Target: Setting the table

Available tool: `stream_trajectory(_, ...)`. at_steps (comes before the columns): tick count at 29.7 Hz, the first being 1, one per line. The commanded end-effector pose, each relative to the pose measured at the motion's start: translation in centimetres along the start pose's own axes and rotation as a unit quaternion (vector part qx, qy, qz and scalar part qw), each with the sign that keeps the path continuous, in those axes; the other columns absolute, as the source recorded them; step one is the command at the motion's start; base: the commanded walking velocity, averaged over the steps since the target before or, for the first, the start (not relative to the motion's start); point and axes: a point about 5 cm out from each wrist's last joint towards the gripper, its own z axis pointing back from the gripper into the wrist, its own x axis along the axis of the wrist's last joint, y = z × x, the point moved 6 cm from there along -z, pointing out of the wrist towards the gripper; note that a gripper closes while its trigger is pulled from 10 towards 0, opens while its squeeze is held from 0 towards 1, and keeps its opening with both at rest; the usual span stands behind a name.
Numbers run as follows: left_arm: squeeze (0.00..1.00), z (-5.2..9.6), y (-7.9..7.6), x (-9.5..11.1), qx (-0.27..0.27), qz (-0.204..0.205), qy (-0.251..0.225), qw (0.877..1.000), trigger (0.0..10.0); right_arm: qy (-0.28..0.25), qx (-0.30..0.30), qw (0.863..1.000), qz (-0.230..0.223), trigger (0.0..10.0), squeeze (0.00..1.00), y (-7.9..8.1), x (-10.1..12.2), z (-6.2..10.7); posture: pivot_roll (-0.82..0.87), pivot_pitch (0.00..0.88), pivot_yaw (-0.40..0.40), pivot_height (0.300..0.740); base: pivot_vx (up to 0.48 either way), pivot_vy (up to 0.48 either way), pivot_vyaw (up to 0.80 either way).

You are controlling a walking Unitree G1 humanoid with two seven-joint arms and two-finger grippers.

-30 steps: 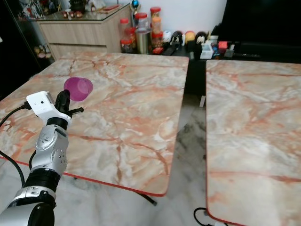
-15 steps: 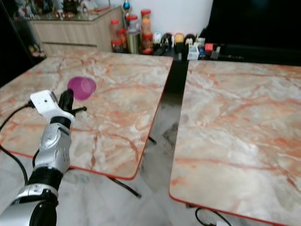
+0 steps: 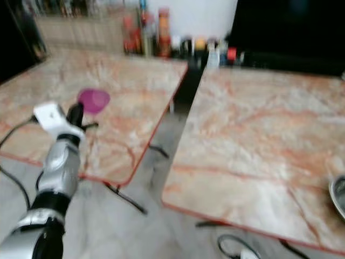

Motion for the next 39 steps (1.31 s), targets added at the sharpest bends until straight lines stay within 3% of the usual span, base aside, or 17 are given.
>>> stream_trajectory(1,0.00,-0.4,-1.0,0.4,-0.013,0.002,-0.006,1.000,10.0,-0.013,-0.005,1.000,-0.005,10.0,0.00,-0.3,1.0,-0.1,-0.01,0.000,0.022,0.740,0.000,-0.289,0.00)
stream_trajectory(20,0.00,-0.3,-1.0,0.3,-0.012,0.006,-0.005,1.000,10.0,-0.028,-0.010,0.999,-0.031,10.0,0.00,0.2,2.0,-0.2,0.00,0.000,0.016,0.740,0.000,-0.282,0.00)
stream_trajectory(25,0.00,-0.4,-1.0,0.4,-0.012,0.006,-0.005,1.000,10.0,-0.033,-0.008,0.999,-0.031,10.0,0.00,0.4,2.3,-0.3,0.00,0.000,0.015,0.740,0.000,-0.277,-0.73)
stream_trajectory(39,0.00,-0.3,-1.1,0.3,-0.015,0.008,-0.005,1.000,10.0,-0.042,-0.002,0.999,-0.009,10.0,0.00,0.7,2.9,-0.3,0.01,0.000,0.011,0.740,0.000,-0.274,0.00)
